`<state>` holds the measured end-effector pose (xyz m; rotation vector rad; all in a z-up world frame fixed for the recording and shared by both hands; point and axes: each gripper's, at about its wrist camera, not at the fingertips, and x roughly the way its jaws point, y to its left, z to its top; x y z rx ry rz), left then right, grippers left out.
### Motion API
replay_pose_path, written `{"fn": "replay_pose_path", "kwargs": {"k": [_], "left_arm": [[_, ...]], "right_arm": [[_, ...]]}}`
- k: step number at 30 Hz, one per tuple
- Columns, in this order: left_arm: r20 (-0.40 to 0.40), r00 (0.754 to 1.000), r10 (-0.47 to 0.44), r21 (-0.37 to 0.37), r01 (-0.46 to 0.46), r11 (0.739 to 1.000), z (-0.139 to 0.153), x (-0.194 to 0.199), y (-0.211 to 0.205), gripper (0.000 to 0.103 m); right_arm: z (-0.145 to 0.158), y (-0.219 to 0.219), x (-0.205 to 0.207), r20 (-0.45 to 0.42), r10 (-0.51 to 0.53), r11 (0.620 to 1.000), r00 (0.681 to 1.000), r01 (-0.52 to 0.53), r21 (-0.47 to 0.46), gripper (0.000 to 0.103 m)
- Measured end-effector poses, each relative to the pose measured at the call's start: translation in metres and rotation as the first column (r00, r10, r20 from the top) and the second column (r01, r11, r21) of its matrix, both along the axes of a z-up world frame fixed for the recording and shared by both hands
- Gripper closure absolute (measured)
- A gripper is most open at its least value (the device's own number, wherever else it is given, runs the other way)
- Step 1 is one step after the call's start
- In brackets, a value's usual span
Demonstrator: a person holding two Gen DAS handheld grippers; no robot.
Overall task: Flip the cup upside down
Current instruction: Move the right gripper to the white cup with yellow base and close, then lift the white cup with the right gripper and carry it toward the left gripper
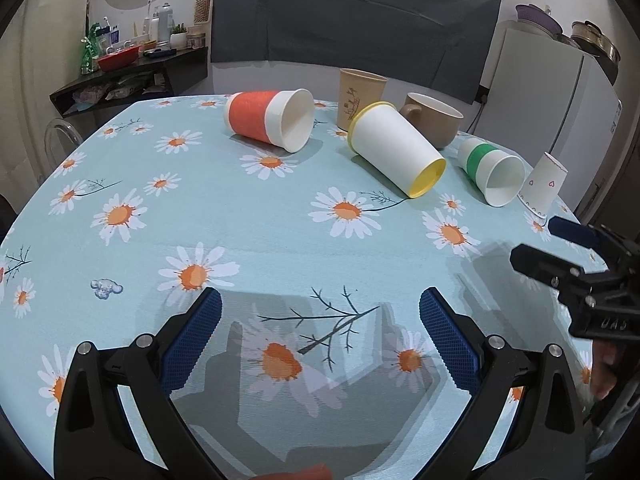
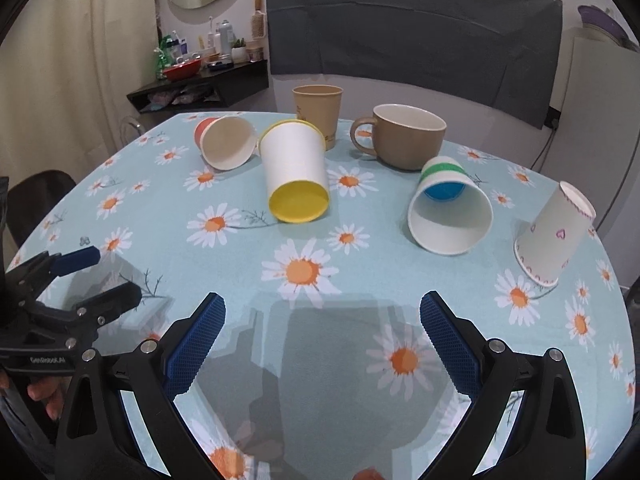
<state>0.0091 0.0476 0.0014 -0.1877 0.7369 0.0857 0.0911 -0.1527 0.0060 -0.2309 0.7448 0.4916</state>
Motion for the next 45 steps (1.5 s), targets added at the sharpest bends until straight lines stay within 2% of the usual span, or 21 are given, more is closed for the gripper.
{"fn": "replay_pose_path", "kwargs": {"k": [8,13,18,23,26,35,45], "left_arm": [[-0.014,1.000,-0.024,-0.021,0.024,0.999,-0.003,-0.002,0.013,0.006],[-0.017,0.998,-0.054,-0.040,0.053,0.998,-0.006,-0.003,0.013,0.006],[-0.029,0.996,-0.086,-0.067,0.084,0.994,-0.009,0.000,0.013,0.006],[-0.029,0.994,-0.103,-0.075,0.100,0.992,-0.010,0.000,0.010,0.006],[-0.024,0.993,-0.117,-0.067,0.115,0.991,-0.010,0.000,0.007,0.006],[-0.012,0.994,-0.111,-0.089,0.110,0.990,-0.010,-0.001,0.010,0.006],[0.017,0.996,-0.092,-0.066,0.093,0.993,-0.007,-0.010,0.008,0.006]], "right_arm": [[0.013,0.044,0.050,-0.012,0.031,0.999,0.999,-0.032,-0.039,0.009],[0.001,0.070,0.082,-0.061,0.058,0.996,0.996,-0.062,-0.059,0.009],[-0.014,0.086,0.099,-0.053,0.057,0.994,0.997,-0.062,-0.091,0.009],[-0.021,0.085,0.111,-0.067,0.045,0.997,0.997,-0.049,-0.054,0.011],[-0.029,0.084,0.117,-0.117,0.053,0.997,0.992,-0.059,-0.054,0.049],[-0.024,0.064,0.096,-0.151,0.076,0.997,0.986,-0.080,-0.016,0.049],[-0.024,0.032,0.036,-0.138,0.117,0.992,0.983,-0.121,-0.022,0.049]]}}
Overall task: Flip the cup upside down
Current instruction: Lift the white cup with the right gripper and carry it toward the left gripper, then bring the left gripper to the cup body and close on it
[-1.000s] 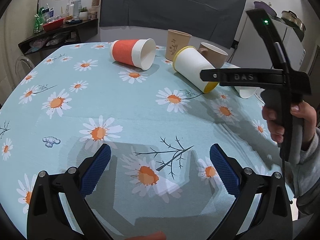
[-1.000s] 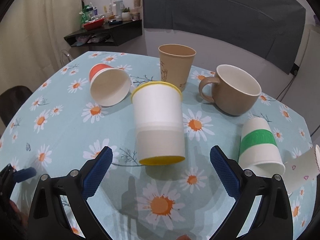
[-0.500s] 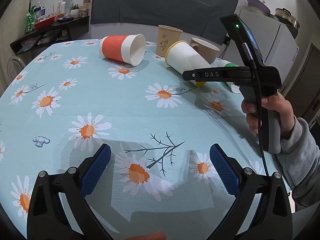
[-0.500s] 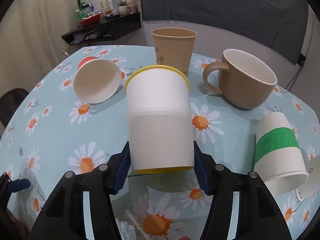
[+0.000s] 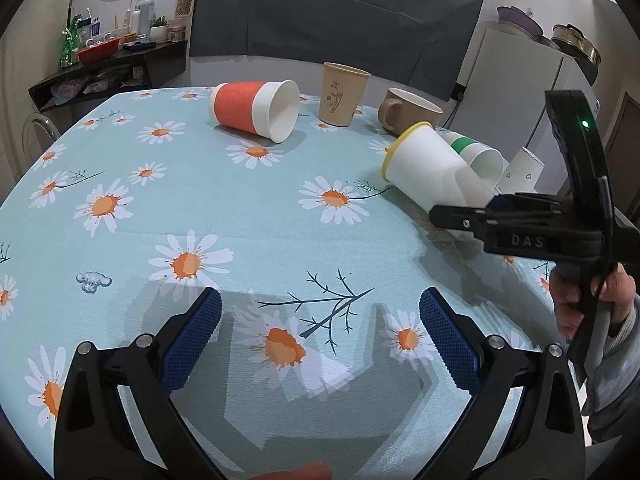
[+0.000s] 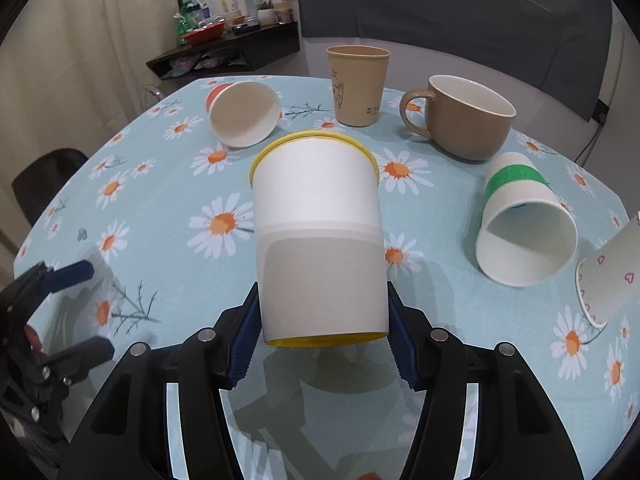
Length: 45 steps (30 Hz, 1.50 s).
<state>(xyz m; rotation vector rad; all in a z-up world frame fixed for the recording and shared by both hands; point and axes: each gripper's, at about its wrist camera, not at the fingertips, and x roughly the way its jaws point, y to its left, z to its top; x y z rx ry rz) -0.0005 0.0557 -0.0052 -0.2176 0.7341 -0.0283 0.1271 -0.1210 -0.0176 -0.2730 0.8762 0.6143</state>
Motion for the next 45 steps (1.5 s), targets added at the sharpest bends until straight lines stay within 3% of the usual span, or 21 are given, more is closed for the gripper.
{"fn": "replay_pose_path", "kwargs": {"k": [9,19,24,27,36,41,45], "left_arm": [[-0.028,0.996,-0.081,0.034,0.082,0.996,-0.002,0.004,-0.013,0.006],[-0.022,0.996,-0.084,0.041,0.085,0.996,-0.002,0.002,-0.014,0.006],[-0.025,0.996,-0.083,0.044,0.084,0.996,-0.002,0.003,-0.015,0.006],[-0.013,0.997,-0.076,0.053,0.076,0.996,-0.001,0.001,-0.015,0.006],[0.017,0.994,-0.112,0.135,0.109,0.985,0.004,-0.006,-0.031,0.006],[-0.097,0.986,-0.137,-0.038,0.134,0.990,0.004,-0.002,-0.038,0.006],[-0.075,0.989,-0.125,-0.078,0.119,0.990,0.021,-0.010,-0.055,0.006]], "right_arm": [[-0.001,-0.028,-0.056,0.030,0.032,0.999,0.999,-0.032,0.012,0.049],[-0.011,-0.042,-0.076,0.041,0.030,0.998,0.999,-0.032,0.048,0.049],[-0.012,-0.046,-0.078,0.037,0.030,0.998,0.999,-0.032,0.062,0.027],[-0.011,-0.055,-0.081,0.042,0.021,0.998,0.999,-0.024,0.064,0.020],[-0.009,-0.094,-0.093,0.042,0.005,0.997,0.999,-0.009,0.078,0.016],[-0.006,-0.119,-0.095,0.071,-0.032,0.997,0.997,0.027,0.066,0.015],[-0.006,-0.140,-0.088,0.075,-0.074,0.993,0.994,0.067,0.097,0.015]]}}
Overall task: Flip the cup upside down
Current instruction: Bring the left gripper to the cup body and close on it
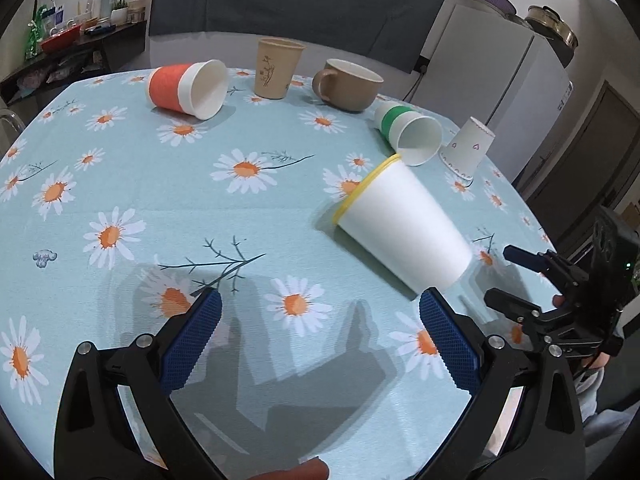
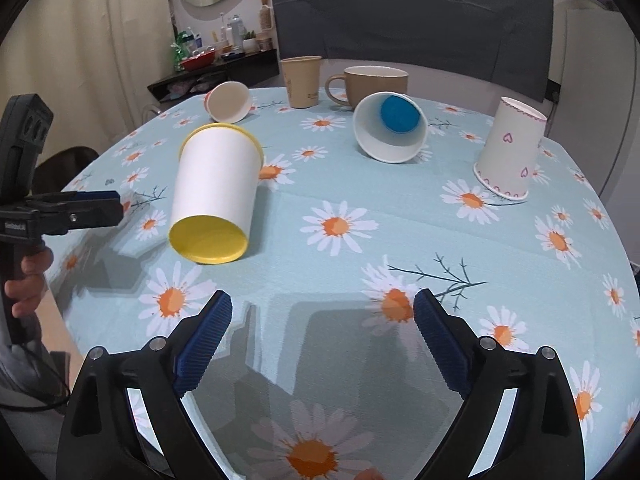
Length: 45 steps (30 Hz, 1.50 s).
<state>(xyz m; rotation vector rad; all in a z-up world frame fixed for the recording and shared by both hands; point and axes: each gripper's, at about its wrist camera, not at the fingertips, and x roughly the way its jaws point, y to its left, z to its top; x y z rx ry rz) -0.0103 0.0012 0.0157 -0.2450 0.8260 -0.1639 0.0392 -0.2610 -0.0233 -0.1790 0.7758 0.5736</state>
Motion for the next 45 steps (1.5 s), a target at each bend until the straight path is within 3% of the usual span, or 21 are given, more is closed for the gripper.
{"fn": "replay_pose_path", "kwargs": {"k": [6,9,13,17,25,27,28,29,30,37,45], "left_arm": [[-0.027,0.998,0.064,-0.041,-0.065,0.997,0.017,0.003,-0.040,0.006],[-0.064,0.993,0.102,-0.075,-0.107,0.991,0.017,0.011,-0.060,0.006],[-0.106,0.983,0.149,-0.067,-0.156,0.985,0.014,0.024,-0.086,0.006],[-0.135,0.966,0.220,-0.061,-0.229,0.971,0.008,0.036,-0.099,0.006],[-0.196,0.924,0.327,-0.093,-0.350,0.932,-0.006,0.052,-0.104,0.006],[-0.185,0.920,0.345,-0.087,-0.365,0.927,-0.005,0.052,-0.103,0.016],[-0.180,0.918,0.353,-0.063,-0.369,0.927,-0.004,0.052,-0.104,0.022],[-0.176,0.917,0.358,-0.039,-0.370,0.928,-0.003,0.052,-0.103,0.037],[-0.174,0.920,0.352,-0.030,-0.362,0.932,-0.003,0.051,-0.103,0.039],[-0.168,0.929,0.329,0.015,-0.332,0.943,0.005,0.039,-0.094,0.040],[-0.200,0.942,0.268,0.120,-0.248,0.961,0.023,0.023,-0.077,0.040]], "right_arm": [[-0.002,-0.020,0.010,0.037,-0.042,0.999,0.998,0.041,0.015,0.015],[-0.001,-0.026,0.014,0.058,-0.002,1.000,0.998,0.002,-0.007,0.015],[-0.001,-0.036,0.019,0.100,0.055,0.996,0.994,-0.048,-0.076,0.014],[-0.005,-0.046,0.032,0.047,0.100,0.991,0.994,-0.095,-0.096,0.013],[-0.009,-0.052,0.042,-0.046,0.154,0.987,0.987,-0.155,-0.038,0.013],[-0.010,-0.052,0.043,-0.049,0.136,0.989,0.989,-0.139,-0.042,0.012],[-0.010,-0.052,0.043,-0.052,0.134,0.990,0.990,-0.136,-0.042,0.012],[-0.010,-0.053,0.043,-0.054,0.135,0.990,0.989,-0.138,-0.039,0.012],[-0.010,-0.053,0.043,-0.054,0.136,0.990,0.989,-0.138,-0.036,0.012],[-0.009,-0.052,0.036,-0.021,0.114,0.992,0.993,-0.115,-0.058,0.012],[-0.008,-0.038,0.033,-0.021,0.105,0.993,0.994,-0.106,-0.052,0.012]]}}
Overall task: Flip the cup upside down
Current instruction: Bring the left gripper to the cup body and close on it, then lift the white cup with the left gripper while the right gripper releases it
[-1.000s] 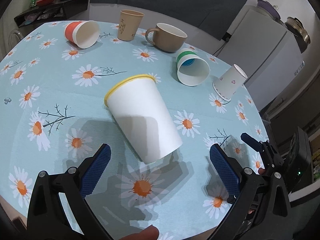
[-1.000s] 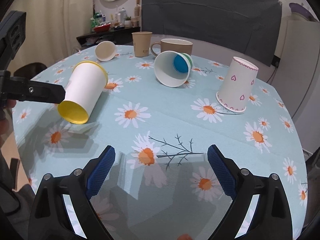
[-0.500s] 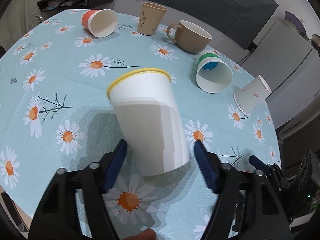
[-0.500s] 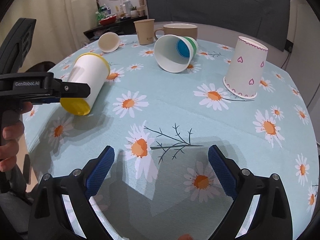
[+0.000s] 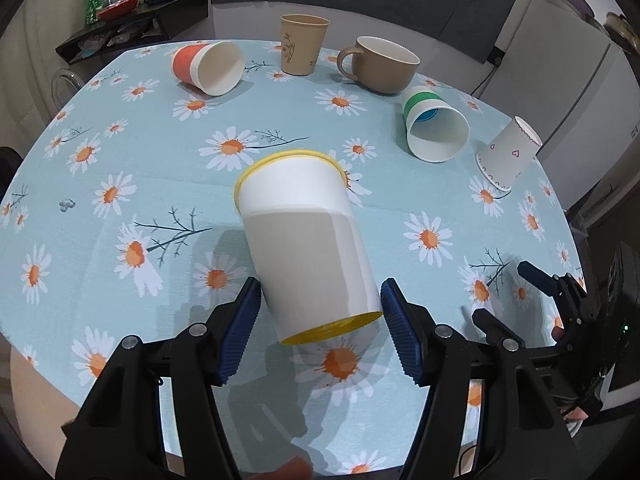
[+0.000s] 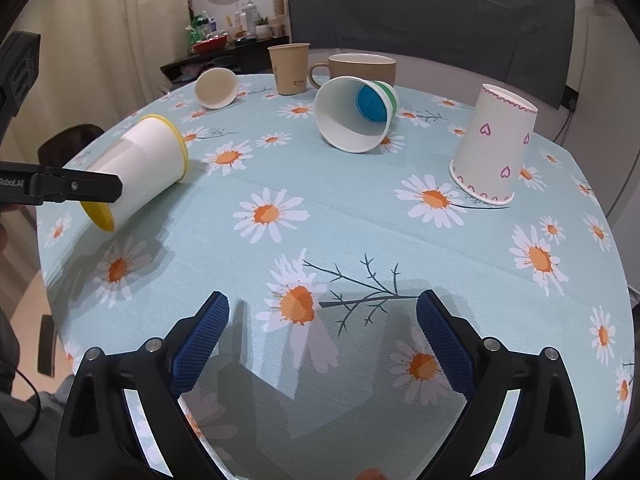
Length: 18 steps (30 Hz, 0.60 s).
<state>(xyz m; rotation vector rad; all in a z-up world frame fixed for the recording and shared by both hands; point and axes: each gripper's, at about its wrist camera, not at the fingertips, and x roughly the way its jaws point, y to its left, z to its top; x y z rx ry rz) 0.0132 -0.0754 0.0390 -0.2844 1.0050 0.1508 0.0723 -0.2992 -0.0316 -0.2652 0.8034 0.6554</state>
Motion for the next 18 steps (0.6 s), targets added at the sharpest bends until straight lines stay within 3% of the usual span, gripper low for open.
{"fn": "replay_pose_path", "kwargs": {"k": [9,14,18], "left_arm": [[-0.109,0.992,-0.067,0.013,0.069,0.998,0.019,-0.004,0.030,0.040],[-0.151,0.984,-0.100,0.098,0.115,0.988,0.031,0.009,0.040,0.041],[-0.188,0.973,-0.135,0.094,0.155,0.984,0.032,0.026,0.049,0.041]], "right_arm": [[0.001,0.032,-0.003,-0.020,0.025,1.000,0.999,-0.025,-0.006,0.012],[0.001,0.052,-0.001,-0.029,0.035,0.999,0.999,-0.036,-0.013,0.012],[0.002,0.065,0.002,-0.036,0.040,0.999,0.999,-0.040,-0.014,0.012]]}}
